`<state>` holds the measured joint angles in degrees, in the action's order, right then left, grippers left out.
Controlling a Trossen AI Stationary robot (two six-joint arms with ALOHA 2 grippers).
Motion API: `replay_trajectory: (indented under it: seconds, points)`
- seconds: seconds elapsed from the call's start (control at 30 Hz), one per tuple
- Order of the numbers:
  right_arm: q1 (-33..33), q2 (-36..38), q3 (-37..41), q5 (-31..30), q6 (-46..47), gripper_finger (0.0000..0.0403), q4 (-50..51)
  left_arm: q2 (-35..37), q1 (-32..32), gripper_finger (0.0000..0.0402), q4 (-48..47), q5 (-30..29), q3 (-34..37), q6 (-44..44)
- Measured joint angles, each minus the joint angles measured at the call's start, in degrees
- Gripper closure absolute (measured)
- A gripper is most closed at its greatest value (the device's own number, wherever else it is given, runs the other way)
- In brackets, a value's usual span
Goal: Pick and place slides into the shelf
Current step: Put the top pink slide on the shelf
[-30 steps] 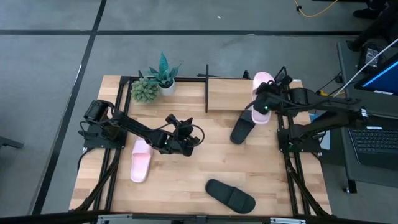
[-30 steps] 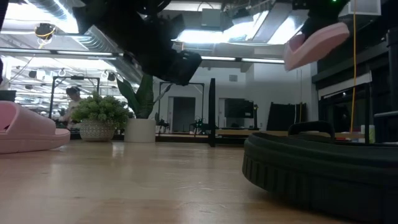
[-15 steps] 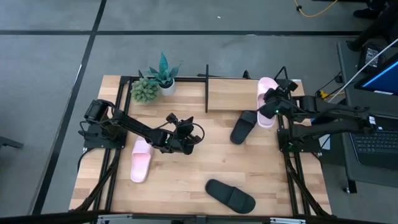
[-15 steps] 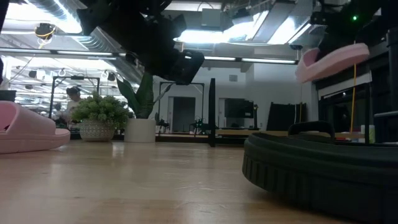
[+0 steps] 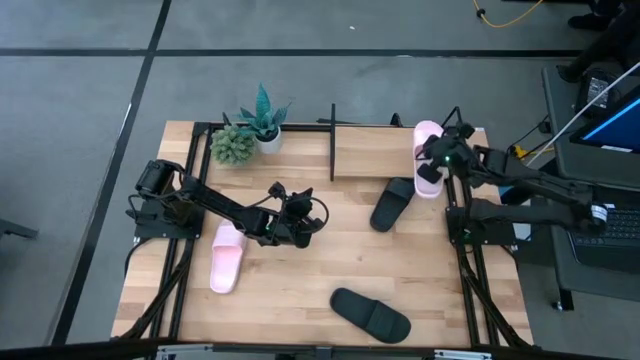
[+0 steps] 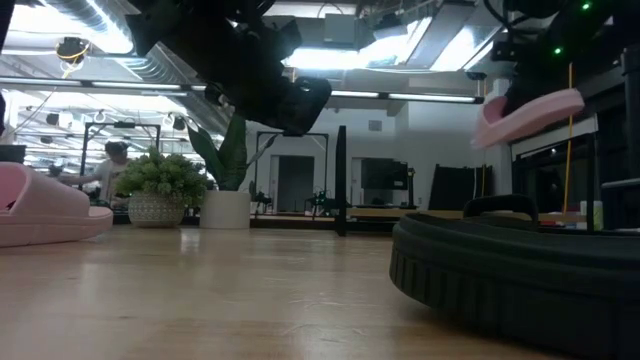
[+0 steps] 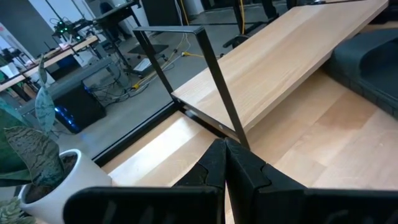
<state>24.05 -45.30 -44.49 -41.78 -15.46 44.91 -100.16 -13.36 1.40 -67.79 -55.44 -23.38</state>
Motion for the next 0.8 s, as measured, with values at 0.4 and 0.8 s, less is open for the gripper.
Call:
replay_trajectory:
  seconds: [0.4,0.8]
  points:
    - [13.7,-1.2,0.0,10.4,-7.3,0.0390,-3.5,0.0,0.4,0.0402,0.2,0.0,0.0,1.1]
    - [21.5,-6.2,0.0,18.8,-16.4,0.0390,-7.6,0.0,0.4,0.0401,2.7,0.0,0.0,4.5]
